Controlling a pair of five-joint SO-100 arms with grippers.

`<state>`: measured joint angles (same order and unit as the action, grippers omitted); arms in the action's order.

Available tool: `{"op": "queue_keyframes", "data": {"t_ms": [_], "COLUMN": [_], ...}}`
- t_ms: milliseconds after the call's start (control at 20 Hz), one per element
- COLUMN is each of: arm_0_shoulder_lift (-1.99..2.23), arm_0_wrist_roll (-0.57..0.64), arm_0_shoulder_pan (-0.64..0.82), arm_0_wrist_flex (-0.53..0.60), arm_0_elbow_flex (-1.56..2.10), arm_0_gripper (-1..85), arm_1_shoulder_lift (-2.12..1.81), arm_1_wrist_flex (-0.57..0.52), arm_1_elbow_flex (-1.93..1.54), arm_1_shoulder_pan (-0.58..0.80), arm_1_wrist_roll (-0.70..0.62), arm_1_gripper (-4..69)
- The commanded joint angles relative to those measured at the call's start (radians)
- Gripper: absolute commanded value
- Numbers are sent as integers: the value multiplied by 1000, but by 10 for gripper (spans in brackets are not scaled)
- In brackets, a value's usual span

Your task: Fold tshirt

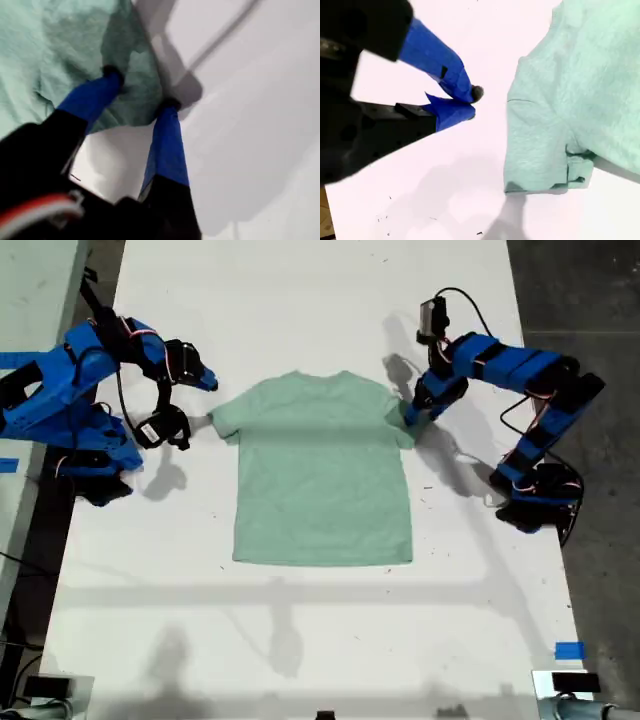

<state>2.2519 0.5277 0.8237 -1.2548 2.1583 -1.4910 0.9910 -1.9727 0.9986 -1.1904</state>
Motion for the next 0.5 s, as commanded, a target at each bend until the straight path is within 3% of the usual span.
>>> {"op": "queue_keyframes", "data": {"t_ms": [0, 250, 450], "arm_0_shoulder_lift": [0, 2, 20], "arm_0_wrist_roll": [-20, -40, -58], "arm_0_shoulder_pan": [-5, -21, -34], "arm_0_wrist_flex": [20, 17, 14], "arm_0_elbow_flex": [-5, -6, -3], "arm_0_gripper": [15, 15, 15], "arm_1_shoulder_lift": [-2, -101, -224], "arm_1_wrist_flex": [15, 201, 367], "arm_1_elbow_flex": [66, 149, 328], "arm_1_shoulder_pan": [20, -23, -150], "arm_1_wrist_roll": [-32, -18, 80], "arm_1_gripper": [8, -15, -15]}}
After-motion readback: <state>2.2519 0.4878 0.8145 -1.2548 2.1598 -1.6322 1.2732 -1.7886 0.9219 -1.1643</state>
